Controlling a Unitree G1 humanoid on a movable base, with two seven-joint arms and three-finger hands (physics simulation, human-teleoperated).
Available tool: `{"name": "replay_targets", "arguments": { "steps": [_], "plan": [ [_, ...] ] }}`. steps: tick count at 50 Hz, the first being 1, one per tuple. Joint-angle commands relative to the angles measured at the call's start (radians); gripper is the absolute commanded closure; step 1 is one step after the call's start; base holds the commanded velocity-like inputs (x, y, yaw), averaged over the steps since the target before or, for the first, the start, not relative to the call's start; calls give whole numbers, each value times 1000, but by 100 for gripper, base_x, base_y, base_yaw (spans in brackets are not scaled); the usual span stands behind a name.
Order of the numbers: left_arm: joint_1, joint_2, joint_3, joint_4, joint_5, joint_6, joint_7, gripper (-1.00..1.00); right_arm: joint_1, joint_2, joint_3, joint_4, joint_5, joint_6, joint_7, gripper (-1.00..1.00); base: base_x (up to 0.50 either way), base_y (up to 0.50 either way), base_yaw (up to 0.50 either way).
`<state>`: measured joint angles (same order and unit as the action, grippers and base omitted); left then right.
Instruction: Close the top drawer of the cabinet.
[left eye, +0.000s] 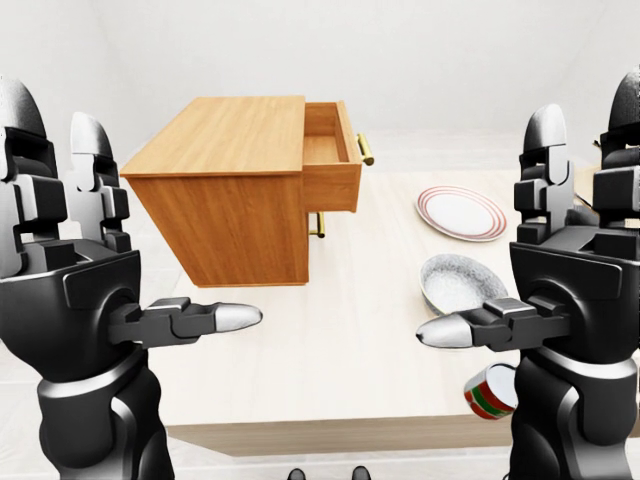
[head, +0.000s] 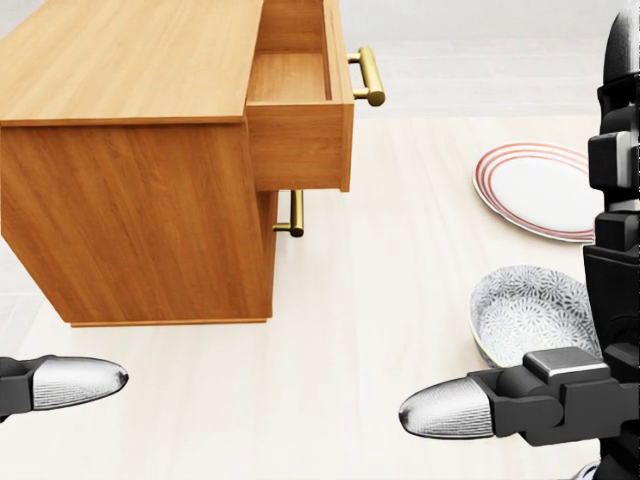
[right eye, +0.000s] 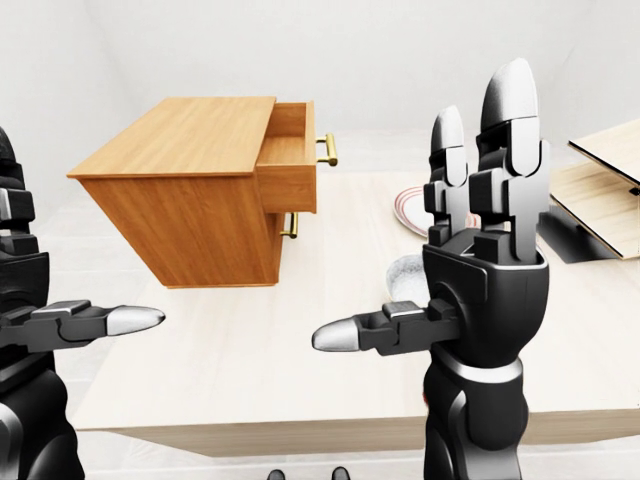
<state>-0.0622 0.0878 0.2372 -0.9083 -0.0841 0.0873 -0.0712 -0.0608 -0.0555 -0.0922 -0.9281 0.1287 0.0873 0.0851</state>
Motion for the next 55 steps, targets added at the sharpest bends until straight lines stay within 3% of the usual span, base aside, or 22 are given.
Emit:
{"name": "replay_targets", "arguments": {
  "steps": [1,30,43,44,46,55],
  "plan": [
    [7,-3,-7,11,5,0,-4,-100,13,5,7,20,-22,0,8,-100,50,0,0],
    [2,-1,-7,12,6,0,-14,-100,24,13,3,49,-40,0,8,-100,37,13,0],
    [-3,-1,-4,-9,-1,0,-13,-100,32,12,5,88,-55,0,4,-100,6,4,0],
    [4,13,-19,6,31,0,-7,-100,32,17,-2,93,-45,0,6,-100,0,0,0],
    [-4,-6,-3,26,11,0,-10,-100,33,19,-7,114,-43,0,7,-100,0,0,0],
    [1,-6,-13,15,6,0,-12,-100,44,19,2,220,-55,0,7,-100,0,0,0]
  ]
}}
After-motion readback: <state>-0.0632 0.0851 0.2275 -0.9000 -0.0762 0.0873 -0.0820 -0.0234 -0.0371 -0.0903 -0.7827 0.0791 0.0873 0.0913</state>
